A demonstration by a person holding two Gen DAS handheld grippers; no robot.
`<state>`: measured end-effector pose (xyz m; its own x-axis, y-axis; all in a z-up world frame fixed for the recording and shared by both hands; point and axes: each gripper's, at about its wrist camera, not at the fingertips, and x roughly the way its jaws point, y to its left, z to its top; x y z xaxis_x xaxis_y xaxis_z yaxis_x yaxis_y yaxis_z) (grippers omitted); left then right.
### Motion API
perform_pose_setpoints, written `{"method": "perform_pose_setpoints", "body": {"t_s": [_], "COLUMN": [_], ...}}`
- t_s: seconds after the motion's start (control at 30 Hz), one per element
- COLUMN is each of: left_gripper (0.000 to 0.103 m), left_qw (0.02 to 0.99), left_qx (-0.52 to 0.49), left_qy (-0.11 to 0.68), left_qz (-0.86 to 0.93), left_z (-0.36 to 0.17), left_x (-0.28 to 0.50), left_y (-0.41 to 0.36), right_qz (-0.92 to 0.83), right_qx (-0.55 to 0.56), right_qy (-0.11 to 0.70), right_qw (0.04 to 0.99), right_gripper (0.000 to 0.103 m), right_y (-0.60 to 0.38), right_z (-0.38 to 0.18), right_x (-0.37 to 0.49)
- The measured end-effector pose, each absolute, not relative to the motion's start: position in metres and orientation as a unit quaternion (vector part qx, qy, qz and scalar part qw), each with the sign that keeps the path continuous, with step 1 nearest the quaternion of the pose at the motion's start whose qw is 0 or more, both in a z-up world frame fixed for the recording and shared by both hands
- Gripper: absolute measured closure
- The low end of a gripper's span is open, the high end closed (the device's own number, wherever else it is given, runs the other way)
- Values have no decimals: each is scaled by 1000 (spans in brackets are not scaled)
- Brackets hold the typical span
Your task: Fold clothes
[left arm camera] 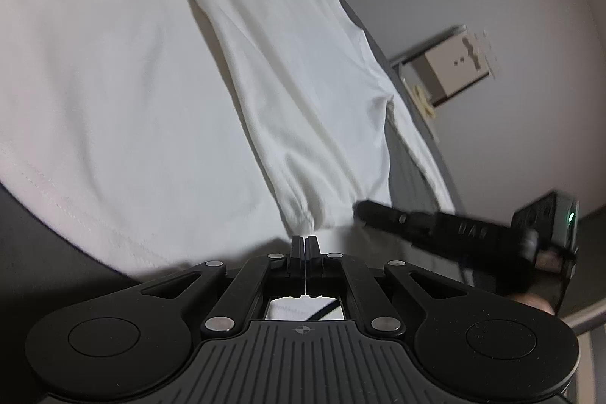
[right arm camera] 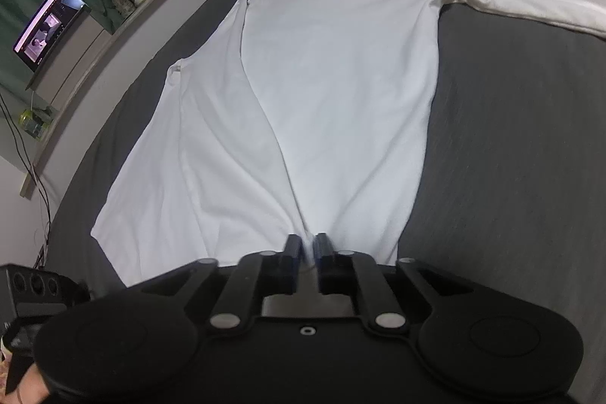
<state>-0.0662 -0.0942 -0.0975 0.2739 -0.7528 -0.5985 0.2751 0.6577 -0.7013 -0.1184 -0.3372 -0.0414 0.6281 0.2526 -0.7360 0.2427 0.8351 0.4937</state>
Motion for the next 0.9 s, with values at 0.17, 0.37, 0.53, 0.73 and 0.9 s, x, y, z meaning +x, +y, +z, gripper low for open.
{"method": "perform_pose_setpoints", "body": {"t_s": [0.17,0.37,0.53,0.73,0.9], "left_gripper": [102,6,4,4,4], "left_qw": [798,854,882,849,819], "left_qx": [-232,-247,-242,-339,-399], "left_qy": [452,359,299,283,284], "left_qz": [-325,-284,-274,-292,-300], "left_z": [-70,-36,-27,-44,-65], "left_x": [-54,12,106,216,251], "left_y": [-81,-51,-43,-43,-50], "right_qz": [-8,-11,10,17,24], "right_qx": [289,278,293,330,339], "right_qy": [405,394,374,363,365], "right_qw": [868,876,880,871,867], "right_gripper": [59,53,50,46,40], "right_y": [-338,-332,-329,-333,-335], "right_z": [-34,-32,-32,-38,-46], "right_x": [-124,-119,-112,-100,-91]}}
